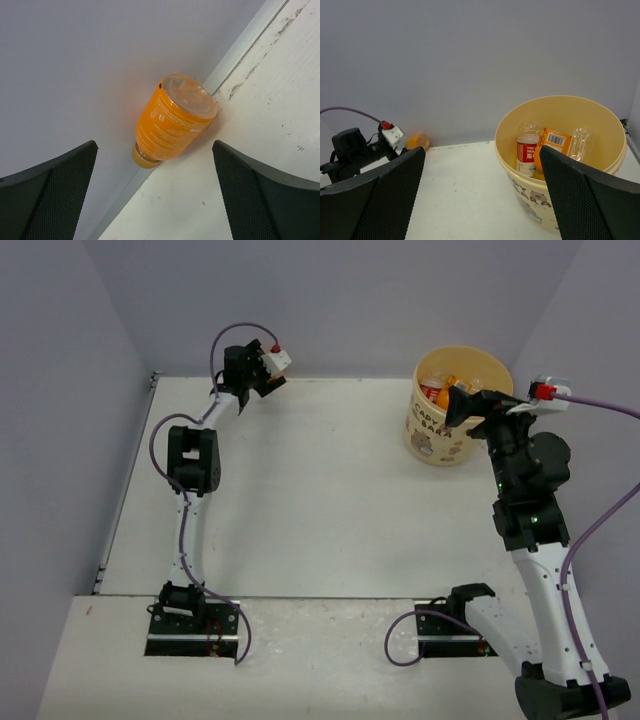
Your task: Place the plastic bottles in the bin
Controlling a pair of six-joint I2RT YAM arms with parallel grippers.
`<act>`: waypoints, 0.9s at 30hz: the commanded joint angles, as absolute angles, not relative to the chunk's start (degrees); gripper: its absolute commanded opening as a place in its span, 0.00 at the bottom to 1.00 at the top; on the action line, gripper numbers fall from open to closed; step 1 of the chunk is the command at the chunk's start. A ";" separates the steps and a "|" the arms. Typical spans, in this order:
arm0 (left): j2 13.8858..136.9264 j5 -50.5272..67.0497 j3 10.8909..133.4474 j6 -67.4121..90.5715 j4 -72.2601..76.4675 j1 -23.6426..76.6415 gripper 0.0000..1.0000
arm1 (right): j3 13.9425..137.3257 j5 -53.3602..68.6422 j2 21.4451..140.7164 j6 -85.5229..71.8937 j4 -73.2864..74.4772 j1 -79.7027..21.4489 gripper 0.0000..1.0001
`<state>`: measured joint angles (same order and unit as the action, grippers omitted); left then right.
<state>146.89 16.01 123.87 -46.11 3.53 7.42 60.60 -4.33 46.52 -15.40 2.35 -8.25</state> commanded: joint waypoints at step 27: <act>159.50 8.10 122.34 -42.44 39.16 9.93 1.00 | 61.88 -10.38 45.97 -16.07 8.76 -8.26 0.99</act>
